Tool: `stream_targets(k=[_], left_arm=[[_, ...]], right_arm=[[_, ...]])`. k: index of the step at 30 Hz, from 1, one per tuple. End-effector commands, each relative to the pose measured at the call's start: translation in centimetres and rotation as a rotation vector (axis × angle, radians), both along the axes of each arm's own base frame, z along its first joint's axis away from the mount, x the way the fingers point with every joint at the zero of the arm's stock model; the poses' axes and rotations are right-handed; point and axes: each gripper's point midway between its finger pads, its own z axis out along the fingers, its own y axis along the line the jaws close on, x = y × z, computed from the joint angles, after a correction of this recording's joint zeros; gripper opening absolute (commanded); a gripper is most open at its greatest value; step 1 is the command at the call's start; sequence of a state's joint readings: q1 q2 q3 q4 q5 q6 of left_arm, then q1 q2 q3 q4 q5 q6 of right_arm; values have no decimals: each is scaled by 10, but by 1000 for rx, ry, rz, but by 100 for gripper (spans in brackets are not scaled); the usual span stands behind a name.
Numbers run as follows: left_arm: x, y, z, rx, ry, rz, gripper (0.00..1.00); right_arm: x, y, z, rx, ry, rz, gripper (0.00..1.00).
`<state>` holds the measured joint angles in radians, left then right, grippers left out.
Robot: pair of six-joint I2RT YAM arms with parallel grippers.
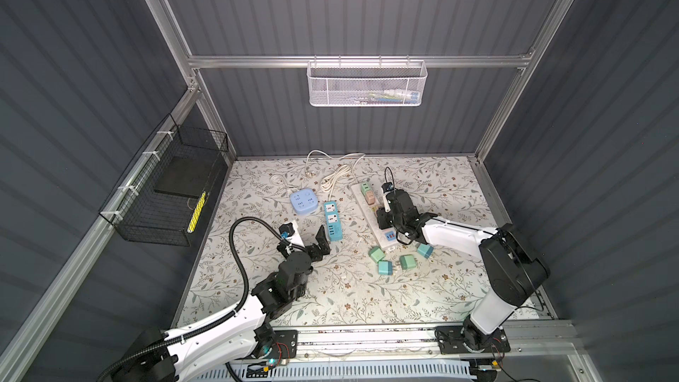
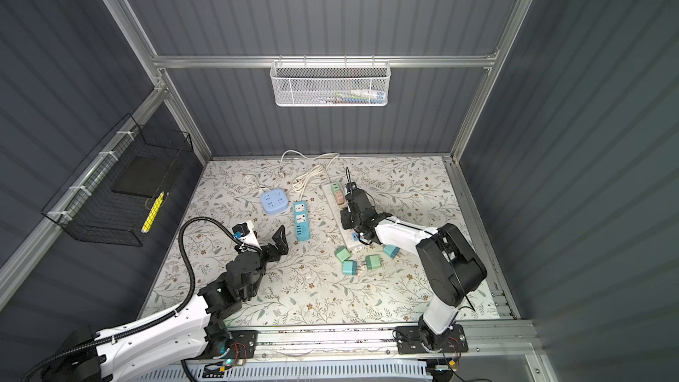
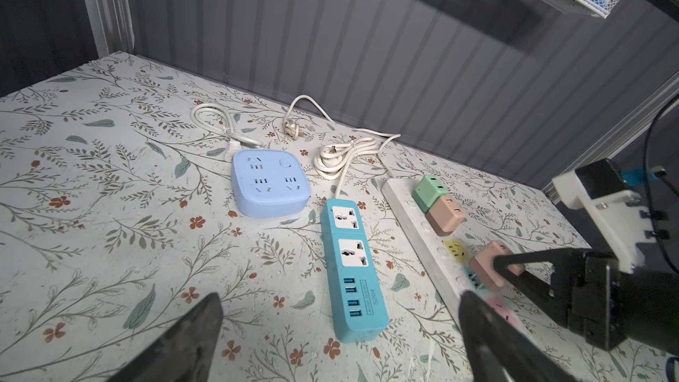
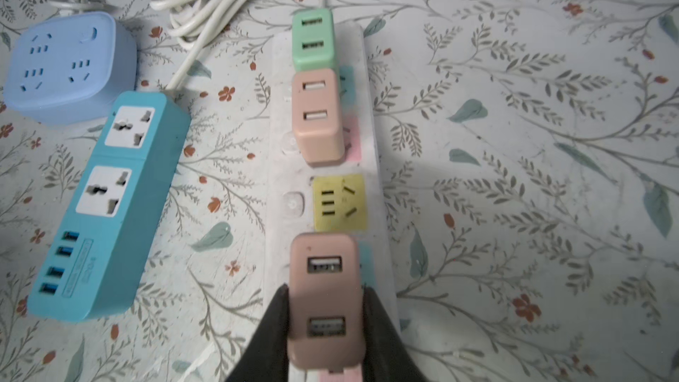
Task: Insert the plug
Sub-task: 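Carry the pink plug with the right gripper over the strip's third socket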
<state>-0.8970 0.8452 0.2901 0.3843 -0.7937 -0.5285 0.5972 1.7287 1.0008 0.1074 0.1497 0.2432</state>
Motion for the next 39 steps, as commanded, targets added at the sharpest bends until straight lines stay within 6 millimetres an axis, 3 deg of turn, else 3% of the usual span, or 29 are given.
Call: stream_targets(k=[1, 9, 21, 30, 39], left_arm=[[0, 7, -2, 3, -1, 27, 100], [-1, 11, 0, 10, -12, 26, 100], [2, 13, 1, 9, -13, 30, 100], [5, 10, 2, 1, -10, 23, 100], [7, 9, 3, 3, -7, 17, 100]], right_arm=[[20, 3, 15, -4, -71, -25, 22], [30, 7, 0, -32, -53, -20, 22], [27, 0, -20, -84, -44, -11, 22], [24, 2, 16, 42, -163, -17, 22], [31, 7, 11, 68, -191, -7, 22]])
